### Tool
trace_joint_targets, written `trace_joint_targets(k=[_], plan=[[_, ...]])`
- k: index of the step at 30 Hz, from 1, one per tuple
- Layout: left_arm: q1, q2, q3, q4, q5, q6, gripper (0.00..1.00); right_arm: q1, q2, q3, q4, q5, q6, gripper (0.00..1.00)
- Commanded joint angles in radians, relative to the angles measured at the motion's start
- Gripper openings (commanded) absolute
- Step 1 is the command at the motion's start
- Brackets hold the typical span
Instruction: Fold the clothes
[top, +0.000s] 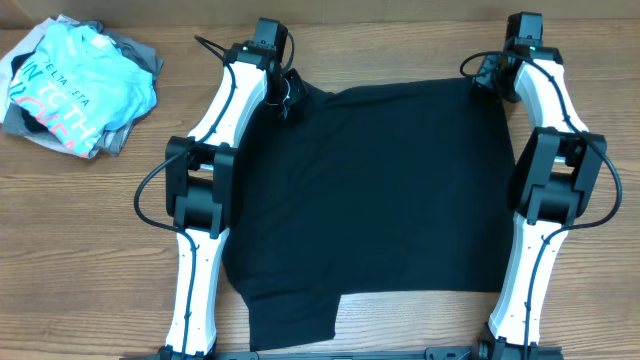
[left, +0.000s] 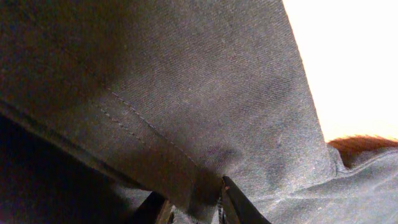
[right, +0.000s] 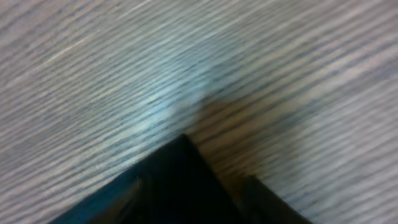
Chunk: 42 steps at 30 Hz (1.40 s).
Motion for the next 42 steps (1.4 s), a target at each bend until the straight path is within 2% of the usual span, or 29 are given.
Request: trace_joint_targets(k=[1, 5, 8, 15, 17, 20, 28, 36, 42], plan=[[-0.003, 0.014, 0.020, -0.004, -0.014, 0.024, 0.25, 0.013, 0.051, -0.005, -0.012, 0.032, 0.000, 0.35], [-0.004, 0.014, 0.020, -0.007, -0.014, 0.045, 0.25, 0.016, 0.051, -0.005, -0.006, 0.033, 0.001, 0.13], [-0.008, 0.014, 0.020, -0.010, -0.016, 0.081, 0.26, 0.016, 0.051, -0.005, 0.003, 0.033, 0.010, 0.04], [-0.003, 0.014, 0.020, -0.018, -0.021, 0.114, 0.23, 0.016, 0.051, 0.030, -0.010, 0.033, 0.019, 0.04], [0.003, 0.014, 0.022, -0.026, -0.021, 0.117, 0.18, 0.016, 0.051, 0.048, -0.026, 0.034, 0.032, 0.04], [0.015, 0.012, 0.031, -0.051, -0.020, 0.121, 0.04, 0.011, 0.051, 0.079, -0.062, 0.034, 0.035, 0.04], [0.037, -0.021, 0.064, -0.117, -0.021, 0.150, 0.04, -0.002, 0.051, 0.159, -0.166, 0.056, 0.063, 0.04], [0.032, -0.126, 0.066, -0.181, -0.065, 0.201, 0.04, -0.016, 0.043, 0.183, -0.218, 0.059, 0.145, 0.04], [0.032, -0.208, 0.066, -0.248, -0.064, 0.250, 0.04, -0.019, 0.008, 0.185, -0.232, 0.059, 0.153, 0.04]])
